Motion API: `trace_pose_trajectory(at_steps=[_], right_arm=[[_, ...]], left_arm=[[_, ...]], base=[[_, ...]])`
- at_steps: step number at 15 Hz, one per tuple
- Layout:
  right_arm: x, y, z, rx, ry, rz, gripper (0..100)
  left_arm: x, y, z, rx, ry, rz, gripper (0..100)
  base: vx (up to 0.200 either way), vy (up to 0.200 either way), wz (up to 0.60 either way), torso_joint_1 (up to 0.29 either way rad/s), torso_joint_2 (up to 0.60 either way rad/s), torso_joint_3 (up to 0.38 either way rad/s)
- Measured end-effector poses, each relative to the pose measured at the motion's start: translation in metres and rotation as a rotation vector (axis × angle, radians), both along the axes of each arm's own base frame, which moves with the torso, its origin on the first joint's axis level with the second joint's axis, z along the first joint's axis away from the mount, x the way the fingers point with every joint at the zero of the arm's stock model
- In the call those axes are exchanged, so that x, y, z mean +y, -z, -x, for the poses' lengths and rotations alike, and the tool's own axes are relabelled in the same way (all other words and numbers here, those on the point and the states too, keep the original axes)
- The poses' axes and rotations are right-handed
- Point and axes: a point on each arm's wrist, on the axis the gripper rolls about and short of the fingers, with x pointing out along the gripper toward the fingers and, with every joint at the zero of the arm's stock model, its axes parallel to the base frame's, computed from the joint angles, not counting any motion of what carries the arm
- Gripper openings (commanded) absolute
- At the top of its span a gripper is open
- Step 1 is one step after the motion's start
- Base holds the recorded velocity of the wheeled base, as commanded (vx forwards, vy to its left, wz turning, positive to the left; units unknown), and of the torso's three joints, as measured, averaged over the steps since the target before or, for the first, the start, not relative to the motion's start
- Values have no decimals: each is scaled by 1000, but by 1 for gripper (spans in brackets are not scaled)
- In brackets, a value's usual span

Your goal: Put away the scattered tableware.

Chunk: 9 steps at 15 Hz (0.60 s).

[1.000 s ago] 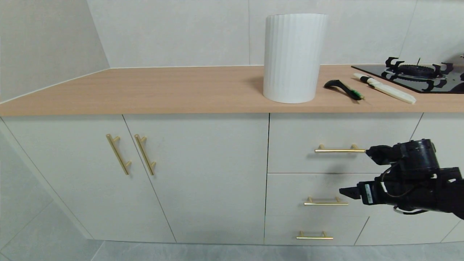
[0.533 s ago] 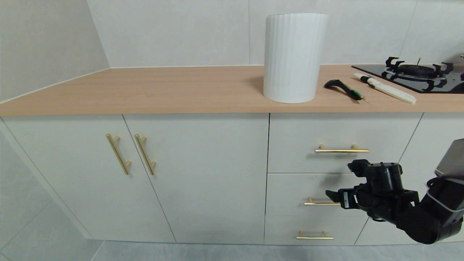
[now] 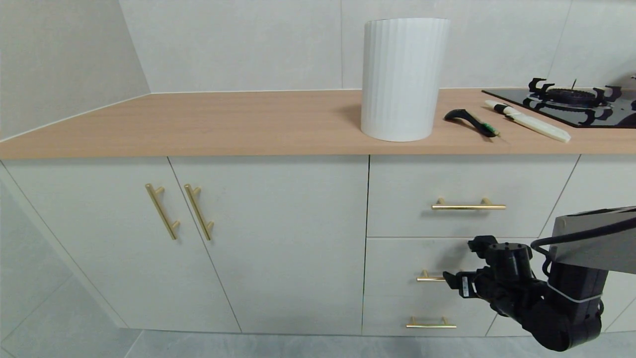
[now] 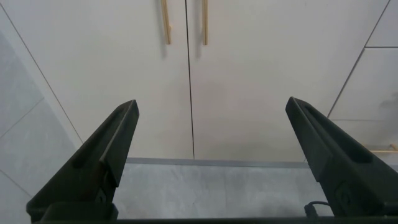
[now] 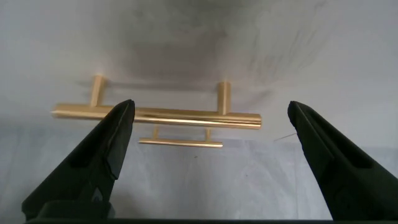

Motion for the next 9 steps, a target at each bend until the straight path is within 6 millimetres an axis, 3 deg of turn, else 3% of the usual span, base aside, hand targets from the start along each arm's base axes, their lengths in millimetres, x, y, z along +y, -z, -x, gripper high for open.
trace_pose_trajectory(at_steps=[9], right_arm=[[1,17,-10,12,31,21,100]], left_arm=[[0,0,0,0,0,0,100]], base=[[0,0,0,0,0,0]])
